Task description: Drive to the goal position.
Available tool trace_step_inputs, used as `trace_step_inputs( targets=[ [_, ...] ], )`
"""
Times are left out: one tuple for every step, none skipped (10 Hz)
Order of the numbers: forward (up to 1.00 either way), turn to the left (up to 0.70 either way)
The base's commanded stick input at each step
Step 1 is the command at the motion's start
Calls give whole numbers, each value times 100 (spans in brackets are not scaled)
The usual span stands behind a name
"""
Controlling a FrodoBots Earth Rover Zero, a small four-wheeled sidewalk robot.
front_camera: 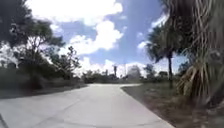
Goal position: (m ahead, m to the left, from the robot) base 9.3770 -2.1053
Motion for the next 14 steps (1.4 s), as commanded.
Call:
trace_step_inputs(
  targets=[
    [100, 0],
    [100, 0],
    [100, 0],
    [100, 0],
    [100, 0],
    [100, 0],
    [100, 0],
    [100, 0],
    [100, 0],
    [100, 0],
    [100, 0],
    [100, 0],
    [100, 0],
    [100, 3]
  ],
)
